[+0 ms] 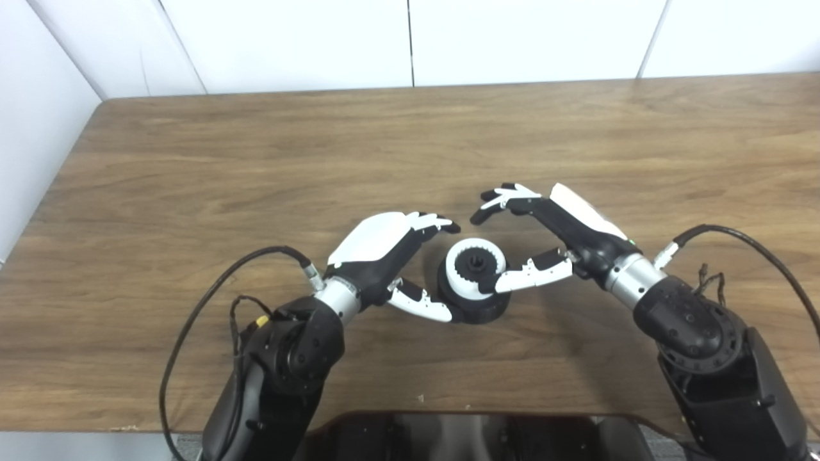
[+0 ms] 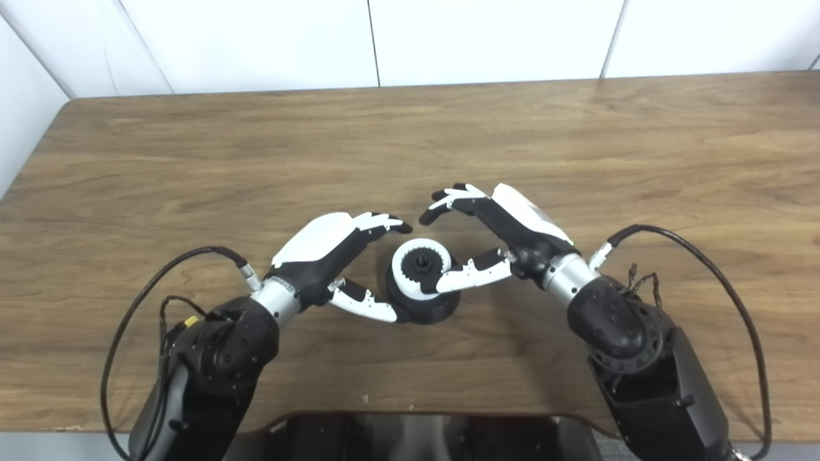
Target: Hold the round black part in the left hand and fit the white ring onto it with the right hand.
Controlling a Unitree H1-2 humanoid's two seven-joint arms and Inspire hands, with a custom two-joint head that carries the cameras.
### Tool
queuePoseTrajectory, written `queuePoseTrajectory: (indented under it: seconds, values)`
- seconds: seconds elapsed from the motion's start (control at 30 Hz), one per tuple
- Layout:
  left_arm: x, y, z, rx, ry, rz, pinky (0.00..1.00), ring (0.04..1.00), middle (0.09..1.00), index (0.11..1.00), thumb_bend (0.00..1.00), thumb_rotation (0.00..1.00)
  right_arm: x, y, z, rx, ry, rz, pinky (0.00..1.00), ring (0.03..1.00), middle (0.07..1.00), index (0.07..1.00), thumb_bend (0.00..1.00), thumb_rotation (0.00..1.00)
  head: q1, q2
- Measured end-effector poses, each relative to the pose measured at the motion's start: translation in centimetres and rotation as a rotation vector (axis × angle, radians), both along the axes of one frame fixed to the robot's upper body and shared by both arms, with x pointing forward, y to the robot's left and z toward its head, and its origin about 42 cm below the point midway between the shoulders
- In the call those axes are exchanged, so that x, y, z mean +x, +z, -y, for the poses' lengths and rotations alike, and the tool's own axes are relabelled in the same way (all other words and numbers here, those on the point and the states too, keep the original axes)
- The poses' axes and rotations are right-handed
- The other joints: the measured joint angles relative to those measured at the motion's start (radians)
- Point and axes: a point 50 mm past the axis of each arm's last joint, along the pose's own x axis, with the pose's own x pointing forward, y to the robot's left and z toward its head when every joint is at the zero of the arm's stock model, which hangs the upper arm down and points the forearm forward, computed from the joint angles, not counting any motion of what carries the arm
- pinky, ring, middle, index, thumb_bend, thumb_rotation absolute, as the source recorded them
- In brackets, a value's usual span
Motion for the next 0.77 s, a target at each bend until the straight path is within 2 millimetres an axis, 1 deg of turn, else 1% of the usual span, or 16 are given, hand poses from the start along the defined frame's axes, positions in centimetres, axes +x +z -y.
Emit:
queuePoseTrajectory:
  seconds: [0.27,0.57,0.63,0.77]
  values:
    - [0.1,0.0,-0.8,-0.001,0.005,-0.003,0.82,0.969,0.944,0.883,0.96,0.35,0.3,0.2,0.3,0.004,-0.015,0.006,0.90,0.982,0.905,0.722,0.88,0.35,0.000,-0.005]
    - [0.3,0.2,-1.6,0.001,0.021,0.000,0.82,0.961,0.944,0.880,0.96,0.32,0.5,0.4,0.7,0.002,-0.042,0.021,0.90,0.974,0.904,0.732,0.88,0.38,-0.002,-0.006]
    - [0.4,0.3,-1.9,-0.003,0.035,-0.001,0.82,0.959,0.945,0.883,0.94,0.33,0.5,0.4,0.8,0.002,-0.052,0.024,0.88,0.963,0.899,0.737,0.84,0.40,0.000,-0.005]
    - [0.5,0.4,-2.3,-0.007,0.059,-0.001,0.82,0.953,0.942,0.882,0.97,0.41,0.6,0.6,1.2,0.012,-0.077,0.038,0.89,0.965,0.904,0.757,0.78,0.45,0.000,-0.005]
